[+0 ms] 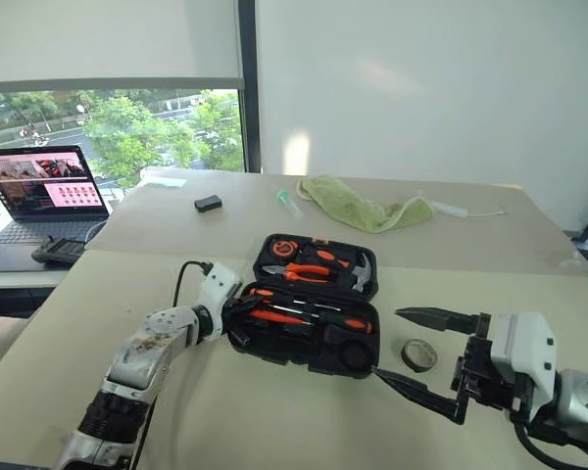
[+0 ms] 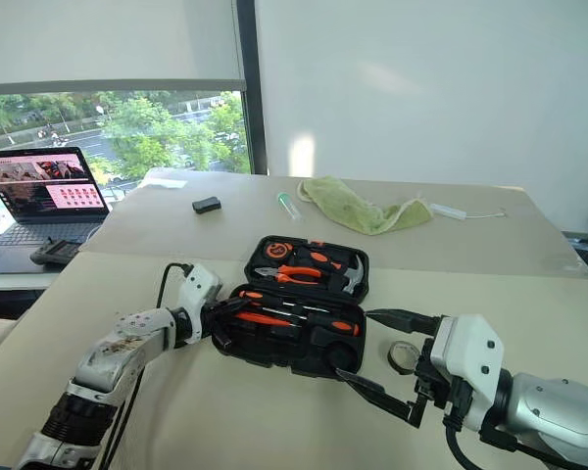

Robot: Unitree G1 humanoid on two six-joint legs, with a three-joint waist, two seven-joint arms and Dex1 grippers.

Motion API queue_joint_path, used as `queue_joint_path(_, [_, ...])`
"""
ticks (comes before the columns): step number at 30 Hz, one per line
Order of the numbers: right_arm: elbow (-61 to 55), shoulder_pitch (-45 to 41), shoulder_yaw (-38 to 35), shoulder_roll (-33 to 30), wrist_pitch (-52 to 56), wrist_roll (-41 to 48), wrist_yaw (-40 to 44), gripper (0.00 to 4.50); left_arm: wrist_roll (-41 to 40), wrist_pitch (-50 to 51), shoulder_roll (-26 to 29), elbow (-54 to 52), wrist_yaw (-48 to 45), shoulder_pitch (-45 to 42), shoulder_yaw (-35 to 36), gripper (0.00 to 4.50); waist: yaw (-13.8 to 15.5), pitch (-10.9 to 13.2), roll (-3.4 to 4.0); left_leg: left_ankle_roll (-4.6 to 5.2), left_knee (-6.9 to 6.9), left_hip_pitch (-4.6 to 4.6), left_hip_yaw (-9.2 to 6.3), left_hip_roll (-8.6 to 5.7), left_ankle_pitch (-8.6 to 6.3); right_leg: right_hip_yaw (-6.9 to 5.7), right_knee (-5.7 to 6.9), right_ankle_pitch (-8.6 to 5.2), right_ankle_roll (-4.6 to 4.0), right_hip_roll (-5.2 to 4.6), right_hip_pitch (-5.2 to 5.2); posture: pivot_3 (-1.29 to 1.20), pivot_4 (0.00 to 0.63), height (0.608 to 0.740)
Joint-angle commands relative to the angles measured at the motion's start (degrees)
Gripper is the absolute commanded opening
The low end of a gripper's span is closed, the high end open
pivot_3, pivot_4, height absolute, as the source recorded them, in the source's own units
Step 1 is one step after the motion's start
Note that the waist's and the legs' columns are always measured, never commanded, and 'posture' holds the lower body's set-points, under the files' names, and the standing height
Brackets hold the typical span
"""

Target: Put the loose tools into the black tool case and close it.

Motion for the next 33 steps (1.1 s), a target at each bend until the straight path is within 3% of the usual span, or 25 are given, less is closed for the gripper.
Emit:
queue_joint_path(1, [-2.3,0.7,-2.2,0.1,-0.3,1.1,-0.8,4.50,4.0,-1.0,1.0,3.8,-1.8,2.7,-3.9,0.01,-0.1,-0.1,0.16,0.01,0.00,0.06,0.00,0.00,0.00,0.00,0.00,0.00,0.00,-0.02,0.04,0.00,0.150,0.740])
queue_joint_path(6, [-2.4,1.3,-2.6,-0.1,-0.4,1.3,-1.0,4.50,7.0,-4.5,1.5,5.9,-2.5,4.2,-4.8,0.01,-0.2,-0.6,0.61,0.04,-0.03,0.18,0.07,0.00,-0.03,-0.02,0.00,-0.01,0.02,-0.23,0.10,0.00,0.150,0.740])
queue_joint_path(13, [-0.6,-0.3,-0.9,-0.6,-1.0,0.4,0.2,4.50,9.0,-11.8,7.0,2.5,-7.3,11.8,-4.3,0.01,-1.3,-1.0,1.03,0.06,-0.28,0.52,0.23,0.02,-0.04,0.16,0.00,-0.08,-0.01,-0.03,0.22,0.00,0.150,0.740])
queue_joint_path(16, [0.8,-2.1,0.1,-0.9,-1.2,0.3,0.8,4.50,2.0,-8.1,4.7,-0.1,-6.9,13.0,1.5,0.01,-1.4,-1.1,1.06,0.06,-0.29,0.61,0.26,0.06,-0.04,0.19,0.02,-0.13,-0.07,-0.26,0.24,0.00,0.150,0.740])
queue_joint_path(19, [1.6,-3.2,0.7,-0.9,-1.4,0.3,1.7,4.50,-13.3,5.2,-1.0,-5.3,-2.1,10.6,12.2,0.01,-1.4,-1.1,0.96,0.06,-0.28,0.62,0.25,0.06,-0.04,0.13,0.00,-0.16,-0.02,-0.32,0.26,0.00,0.150,0.740])
queue_joint_path(21, [2.2,-3.9,0.9,-1.0,-1.5,0.5,2.5,4.50,-21.5,13.7,-2.2,-9.0,2.1,8.8,19.4,0.52,-1.4,-0.9,0.62,0.07,-0.22,0.47,0.24,0.05,-0.02,0.13,0.11,-0.18,0.06,-0.36,0.12,0.00,0.150,0.740])
queue_joint_path(22, [2.5,-4.1,1.0,-0.9,-1.6,0.8,3.0,4.50,-24.2,16.9,-2.2,-10.4,4.5,8.1,22.3,0.53,-1.4,-0.6,0.17,0.04,-0.21,0.42,0.22,0.06,0.01,0.10,0.12,-0.18,0.06,-0.34,0.08,0.00,0.150,0.740])
queue_joint_path(23, [2.8,-4.4,1.0,-0.9,-1.7,1.0,3.4,4.50,-26.2,20.2,-2.1,-11.6,7.1,7.5,24.8,1.19,-1.4,-0.5,0.07,-0.07,-0.18,0.18,0.08,0.11,0.07,-0.02,0.13,-0.16,0.04,-0.15,-0.03,0.00,0.150,0.740])
queue_joint_path(24, [3.2,-4.9,1.3,-0.9,-1.8,0.9,3.8,4.50,-27.3,23.3,-1.9,-12.6,10.8,7.0,27.7,1.23,-1.4,-0.5,0.05,-0.09,-0.16,0.12,0.04,0.10,0.08,-0.03,0.12,-0.16,0.03,0.16,-0.06,0.00,0.150,0.740])
queue_joint_path(25, [3.6,-5.3,1.5,-0.9,-2.0,0.7,4.3,4.50,-27.4,25.7,-1.3,-13.5,13.8,6.7,29.5,1.58,-1.4,-0.5,0.05,-0.09,-0.17,0.06,0.03,0.09,0.07,-0.01,0.11,-0.15,0.02,0.15,-0.08,0.00,0.150,0.740])
queue_joint_path(32, [5.5,-7.9,4.0,-0.5,-2.4,-0.1,5.6,4.50,-19.9,31.2,3.8,-16.4,21.2,8.6,25.3,4.04,-1.0,-0.5,0.01,-0.02,-0.20,0.07,0.03,-0.01,0.02,-0.02,0.01,-0.15,0.04,0.09,-0.02,0.00,0.150,0.740])
queue_joint_path(33, [5.5,-8.0,4.2,-0.5,-2.4,-0.1,5.6,4.50,-19.3,31.4,4.1,-16.6,21.1,9.1,24.3,4.04,-1.0,-0.5,0.01,-0.02,-0.19,0.06,0.03,-0.01,0.02,-0.03,0.00,-0.14,0.04,0.08,-0.02,0.00,0.150,0.740])
